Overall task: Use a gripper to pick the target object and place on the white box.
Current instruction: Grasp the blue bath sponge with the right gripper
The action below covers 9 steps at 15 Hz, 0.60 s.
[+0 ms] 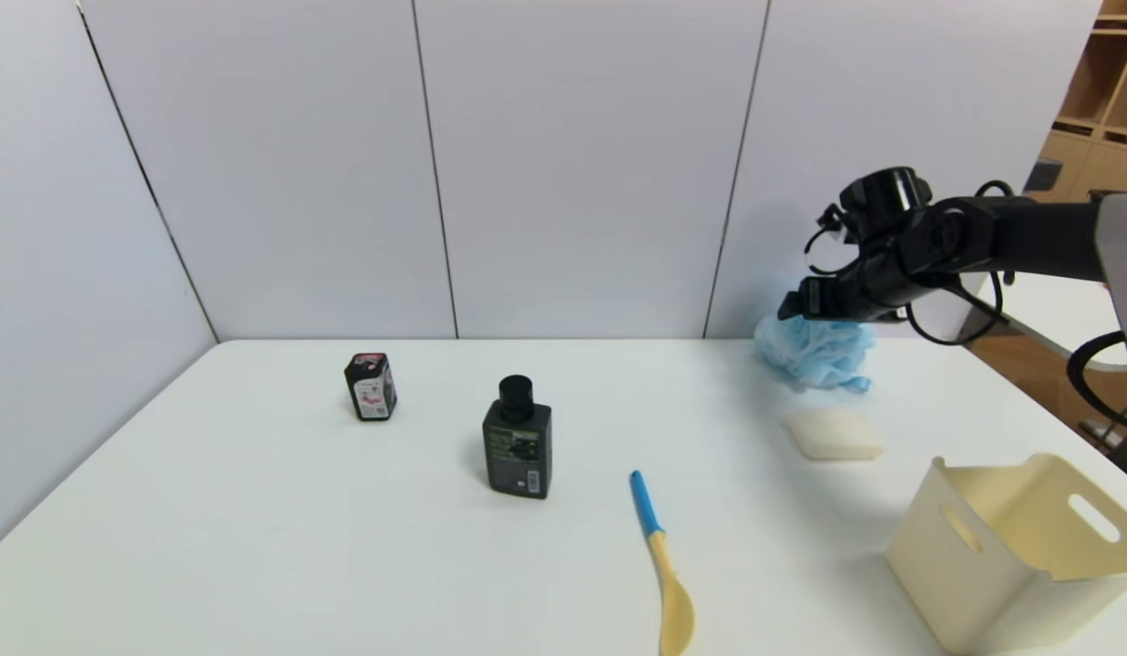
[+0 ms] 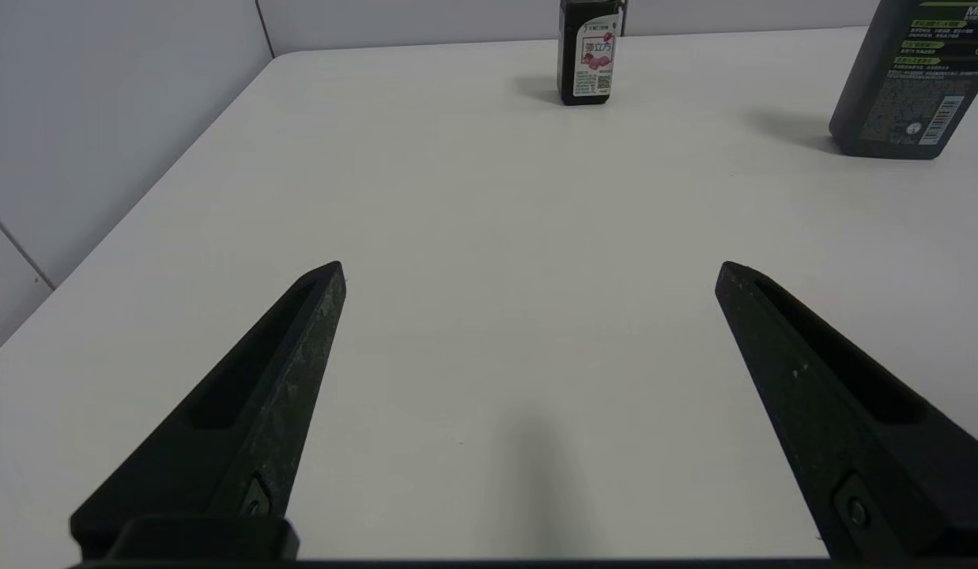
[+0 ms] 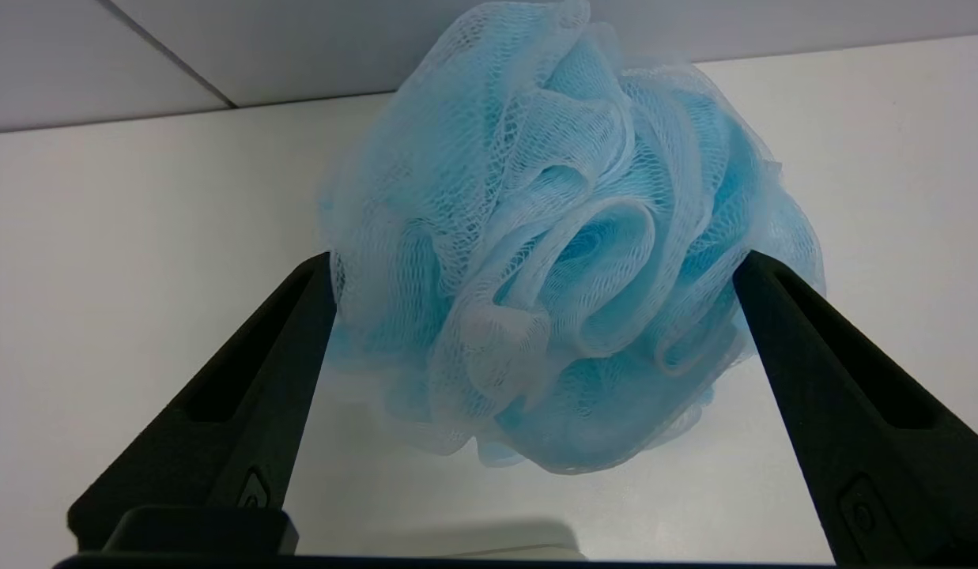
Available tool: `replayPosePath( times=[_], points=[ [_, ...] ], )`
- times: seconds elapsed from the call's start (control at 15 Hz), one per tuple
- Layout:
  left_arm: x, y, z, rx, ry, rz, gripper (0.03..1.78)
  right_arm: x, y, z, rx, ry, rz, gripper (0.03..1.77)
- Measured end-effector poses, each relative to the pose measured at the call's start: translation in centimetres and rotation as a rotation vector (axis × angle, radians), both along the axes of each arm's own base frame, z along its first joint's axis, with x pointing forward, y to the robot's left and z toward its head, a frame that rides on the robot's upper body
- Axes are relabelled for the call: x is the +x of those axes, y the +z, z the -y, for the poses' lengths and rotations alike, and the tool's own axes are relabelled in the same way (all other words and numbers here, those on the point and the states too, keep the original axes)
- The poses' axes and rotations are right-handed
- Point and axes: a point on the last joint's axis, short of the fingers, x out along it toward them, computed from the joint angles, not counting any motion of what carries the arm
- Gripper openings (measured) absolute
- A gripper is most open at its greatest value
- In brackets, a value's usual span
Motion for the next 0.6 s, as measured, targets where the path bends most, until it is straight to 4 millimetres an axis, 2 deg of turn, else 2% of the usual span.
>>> replayPosePath(
  times=[0.6],
  points=[
    [0.0,0.0,0.0,0.000,0.000,0.000,1.69,1.4,-2.5,0.7,-0.003,-0.011,-0.012,1.70]
  ],
)
